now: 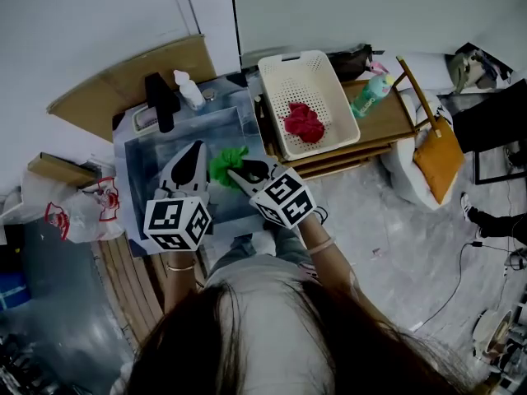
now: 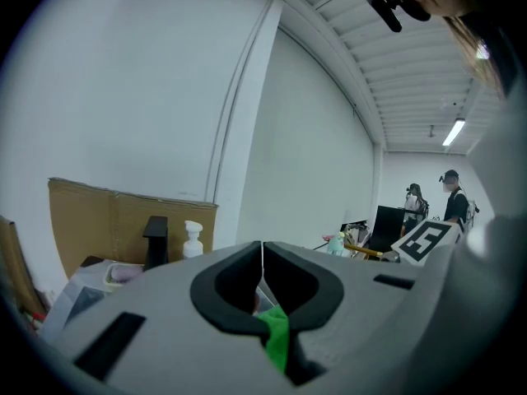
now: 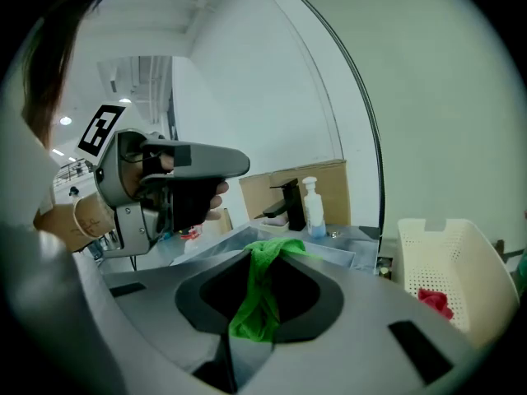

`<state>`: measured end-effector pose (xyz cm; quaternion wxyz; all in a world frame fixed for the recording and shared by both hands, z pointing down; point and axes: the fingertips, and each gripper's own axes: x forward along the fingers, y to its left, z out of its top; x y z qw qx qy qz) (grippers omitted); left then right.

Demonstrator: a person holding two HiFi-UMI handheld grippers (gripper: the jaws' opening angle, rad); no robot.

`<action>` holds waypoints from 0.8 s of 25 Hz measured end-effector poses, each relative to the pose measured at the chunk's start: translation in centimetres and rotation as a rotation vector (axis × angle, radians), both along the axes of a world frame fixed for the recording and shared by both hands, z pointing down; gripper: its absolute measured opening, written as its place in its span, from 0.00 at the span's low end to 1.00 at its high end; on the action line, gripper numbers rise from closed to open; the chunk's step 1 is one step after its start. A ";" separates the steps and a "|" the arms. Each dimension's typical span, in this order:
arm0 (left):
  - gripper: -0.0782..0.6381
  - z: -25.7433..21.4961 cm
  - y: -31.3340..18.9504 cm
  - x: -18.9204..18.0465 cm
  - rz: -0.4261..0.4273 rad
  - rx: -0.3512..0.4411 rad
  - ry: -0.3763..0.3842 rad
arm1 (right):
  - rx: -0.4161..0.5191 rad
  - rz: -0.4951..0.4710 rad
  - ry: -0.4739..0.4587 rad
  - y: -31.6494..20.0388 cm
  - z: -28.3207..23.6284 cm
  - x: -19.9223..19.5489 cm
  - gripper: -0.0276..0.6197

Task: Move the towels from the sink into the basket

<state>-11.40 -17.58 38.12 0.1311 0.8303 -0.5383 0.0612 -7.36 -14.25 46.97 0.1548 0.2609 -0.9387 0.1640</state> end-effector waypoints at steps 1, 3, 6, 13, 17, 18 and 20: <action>0.12 -0.1 -0.1 0.5 0.000 0.002 -0.002 | 0.005 0.001 -0.004 -0.2 -0.3 0.5 0.18; 0.12 -0.4 -0.4 1.5 0.002 0.005 -0.008 | 0.014 0.004 -0.010 -0.5 -0.7 1.7 0.18; 0.12 -0.6 -0.6 3.3 0.013 0.009 -0.011 | 0.026 0.008 -0.011 -1.0 -1.1 3.6 0.18; 0.12 -0.6 -1.4 7.1 0.031 0.005 -0.024 | 0.052 0.036 -0.027 -2.5 -2.1 7.9 0.18; 0.12 -0.7 -1.8 9.1 0.041 0.006 -0.029 | 0.066 0.052 -0.042 -3.3 -2.6 10.1 0.18; 0.12 -0.7 -2.0 9.6 0.043 0.006 -0.030 | 0.069 0.057 -0.045 -3.5 -2.8 10.6 0.18; 0.12 -0.7 -2.2 10.5 0.044 0.007 -0.032 | 0.075 0.065 -0.050 -3.8 -3.0 11.7 0.18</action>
